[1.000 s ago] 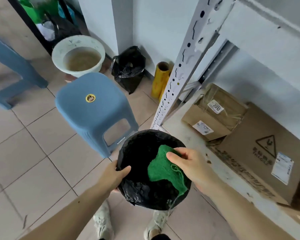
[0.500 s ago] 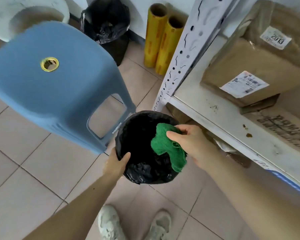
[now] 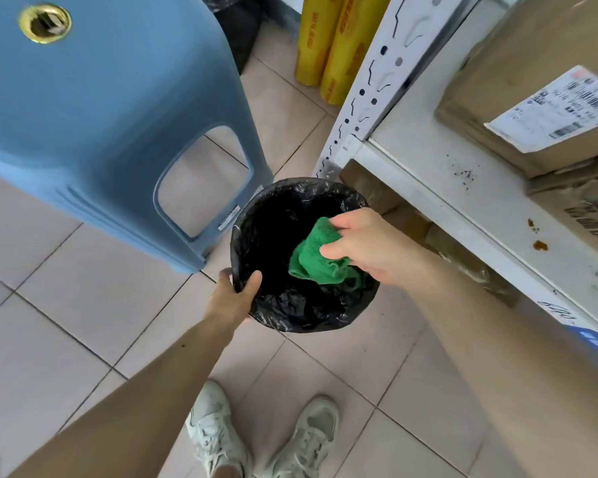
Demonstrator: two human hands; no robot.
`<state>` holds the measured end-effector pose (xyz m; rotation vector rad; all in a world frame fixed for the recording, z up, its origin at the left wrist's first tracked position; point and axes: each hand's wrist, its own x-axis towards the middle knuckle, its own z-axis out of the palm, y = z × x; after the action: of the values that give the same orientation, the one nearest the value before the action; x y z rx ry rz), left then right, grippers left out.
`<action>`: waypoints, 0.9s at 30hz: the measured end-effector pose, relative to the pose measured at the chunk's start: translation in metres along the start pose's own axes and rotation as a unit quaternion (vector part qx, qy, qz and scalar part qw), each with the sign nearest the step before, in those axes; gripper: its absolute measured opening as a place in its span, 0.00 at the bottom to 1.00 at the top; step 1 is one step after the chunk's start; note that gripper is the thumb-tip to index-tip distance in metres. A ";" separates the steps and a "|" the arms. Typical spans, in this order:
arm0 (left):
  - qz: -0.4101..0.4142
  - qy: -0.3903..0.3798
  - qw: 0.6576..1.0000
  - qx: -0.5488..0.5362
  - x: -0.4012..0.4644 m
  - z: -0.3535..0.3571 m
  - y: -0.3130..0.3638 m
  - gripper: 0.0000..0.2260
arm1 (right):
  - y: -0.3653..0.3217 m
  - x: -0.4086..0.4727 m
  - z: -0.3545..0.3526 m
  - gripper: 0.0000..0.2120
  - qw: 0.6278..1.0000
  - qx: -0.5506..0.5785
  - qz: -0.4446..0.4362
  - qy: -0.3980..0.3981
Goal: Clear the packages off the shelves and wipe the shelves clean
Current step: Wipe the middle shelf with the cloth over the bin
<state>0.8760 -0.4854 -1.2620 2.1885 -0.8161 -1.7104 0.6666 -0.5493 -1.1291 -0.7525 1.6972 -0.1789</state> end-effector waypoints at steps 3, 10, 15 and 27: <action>-0.021 -0.016 1.000 -0.017 -0.012 -0.005 0.003 0.34 | -0.004 -0.007 0.004 0.31 0.996 -0.087 -0.026 0.007; 0.224 0.075 0.969 0.072 -0.079 -0.017 0.050 0.28 | -0.023 -0.047 0.001 0.24 0.999 0.035 -0.031 0.000; 0.411 -0.041 0.897 0.159 -0.121 -0.033 0.079 0.46 | -0.051 -0.082 0.009 0.22 0.976 0.214 -0.033 -0.035; 0.446 0.101 0.889 0.043 -0.152 -0.111 0.134 0.10 | -0.135 -0.152 0.024 0.29 0.980 0.086 -0.177 -0.020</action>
<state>0.9210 -0.5240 -1.0385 1.5581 -1.5302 -0.9729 0.7523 -0.5618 -0.9439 -0.9164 1.4781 -0.5462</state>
